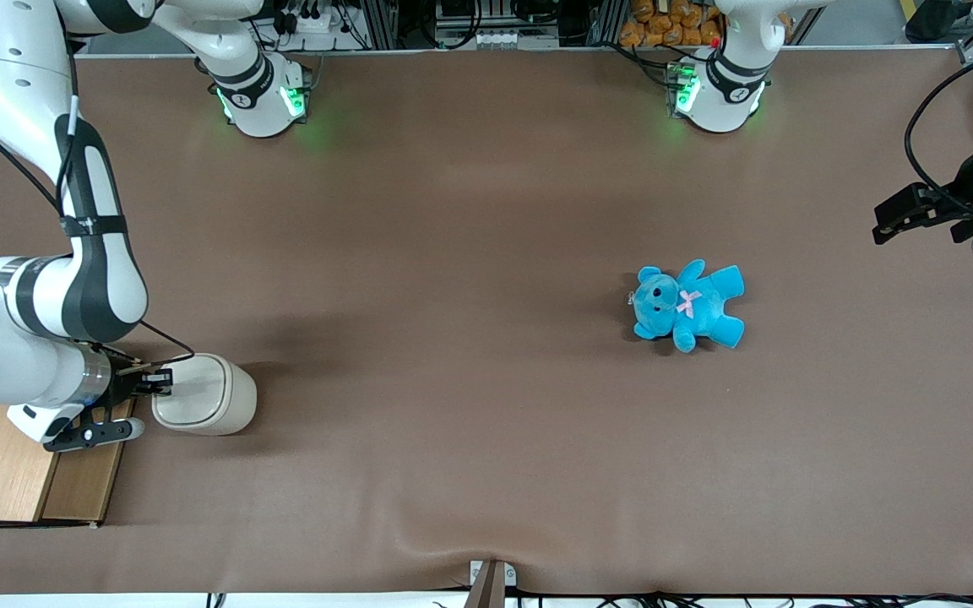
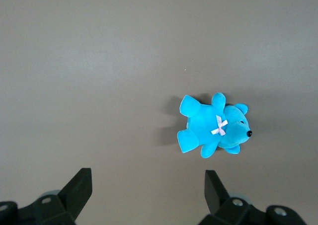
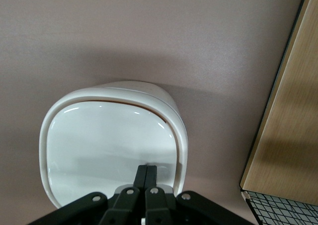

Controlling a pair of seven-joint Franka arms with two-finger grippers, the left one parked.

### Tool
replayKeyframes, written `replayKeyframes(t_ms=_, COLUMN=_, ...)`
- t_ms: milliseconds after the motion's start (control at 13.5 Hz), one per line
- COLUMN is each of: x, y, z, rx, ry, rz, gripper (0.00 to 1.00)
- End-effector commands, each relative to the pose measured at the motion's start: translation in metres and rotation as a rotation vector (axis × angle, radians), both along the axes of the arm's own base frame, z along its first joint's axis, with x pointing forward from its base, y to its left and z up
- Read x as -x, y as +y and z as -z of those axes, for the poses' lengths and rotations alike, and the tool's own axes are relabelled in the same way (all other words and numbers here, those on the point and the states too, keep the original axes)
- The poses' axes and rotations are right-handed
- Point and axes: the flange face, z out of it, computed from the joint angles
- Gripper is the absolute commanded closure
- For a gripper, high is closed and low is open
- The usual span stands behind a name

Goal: Open trash can with right arm

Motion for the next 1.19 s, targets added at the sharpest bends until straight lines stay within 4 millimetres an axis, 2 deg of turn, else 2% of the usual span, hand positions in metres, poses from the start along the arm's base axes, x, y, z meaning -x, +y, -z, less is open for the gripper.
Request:
replayKeyframes(t_ms=0, x=-0.008, y=-0.002, z=0.003, rx=-0.009, ry=-0.033, rz=-0.014, gripper=1.0)
replayKeyframes(t_ms=1111, x=-0.006, y=-0.004, z=0.023, rx=0.01, ry=-0.037, rz=-0.037, gripper=1.0)
